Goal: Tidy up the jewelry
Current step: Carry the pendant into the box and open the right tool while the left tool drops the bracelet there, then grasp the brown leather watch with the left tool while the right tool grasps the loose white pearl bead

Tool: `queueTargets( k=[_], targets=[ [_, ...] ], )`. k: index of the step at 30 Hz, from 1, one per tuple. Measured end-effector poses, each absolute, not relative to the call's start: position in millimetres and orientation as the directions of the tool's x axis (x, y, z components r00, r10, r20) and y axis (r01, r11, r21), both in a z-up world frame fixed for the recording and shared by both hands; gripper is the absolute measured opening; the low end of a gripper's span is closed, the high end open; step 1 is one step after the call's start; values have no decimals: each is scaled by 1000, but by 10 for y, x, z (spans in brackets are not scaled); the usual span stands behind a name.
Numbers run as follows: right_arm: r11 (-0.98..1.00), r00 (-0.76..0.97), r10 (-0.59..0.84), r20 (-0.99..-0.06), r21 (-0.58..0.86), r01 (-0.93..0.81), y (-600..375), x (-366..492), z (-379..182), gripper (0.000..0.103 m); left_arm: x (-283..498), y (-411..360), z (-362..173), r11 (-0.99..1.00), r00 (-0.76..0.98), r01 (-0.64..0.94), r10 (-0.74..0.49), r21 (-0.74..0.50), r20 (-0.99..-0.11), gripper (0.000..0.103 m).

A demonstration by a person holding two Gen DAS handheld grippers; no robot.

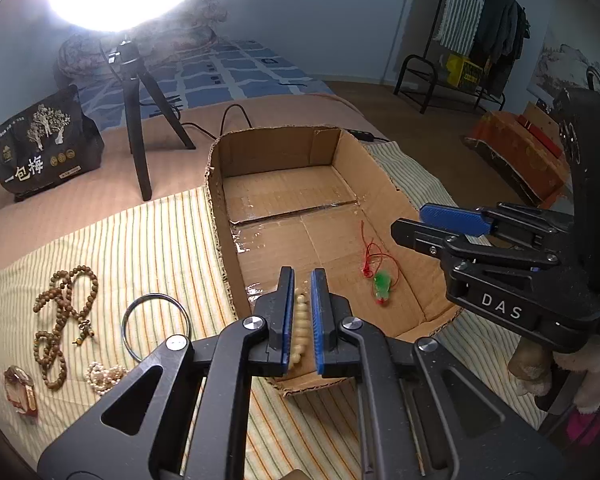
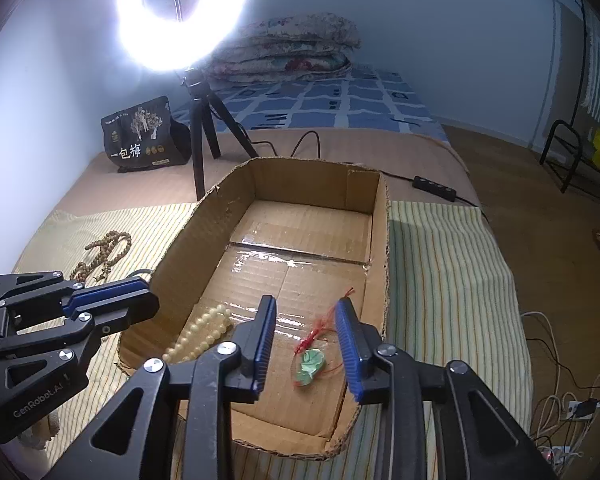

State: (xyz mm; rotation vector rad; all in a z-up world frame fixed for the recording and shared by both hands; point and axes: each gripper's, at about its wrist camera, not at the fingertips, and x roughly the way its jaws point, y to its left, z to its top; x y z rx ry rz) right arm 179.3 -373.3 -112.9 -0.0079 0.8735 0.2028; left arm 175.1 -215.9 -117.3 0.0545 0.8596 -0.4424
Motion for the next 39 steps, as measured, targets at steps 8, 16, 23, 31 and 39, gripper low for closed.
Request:
queueTargets(
  k=[8,16,23,31,39],
  targets=[
    [985,656,153,-739,59,-164,-3710,1676,-975,65,1639,-2006,-1045,917,600,385,-337,-108,-726,23],
    [982,684,173,-709,68,-177,-3609,1486,-803,82,1517,-1617,-933,939,637,332,-295,-92,-712,44],
    [968,677,239,-696,114,-224,-3377,1341,-735,87,1433,-1063,-915,963,664,255,-236,-83,-710,45],
    [938,647,318,-693,132,-320,-2922,1213,-749,87,1400,-214,-1015,990,670,113,-142,-89,-728,45],
    [888,566,400,-721,152,-434,-2371,1108,-963,87,1312,359,-1155,997,659,19,-70,-77,-749,45]
  ],
)
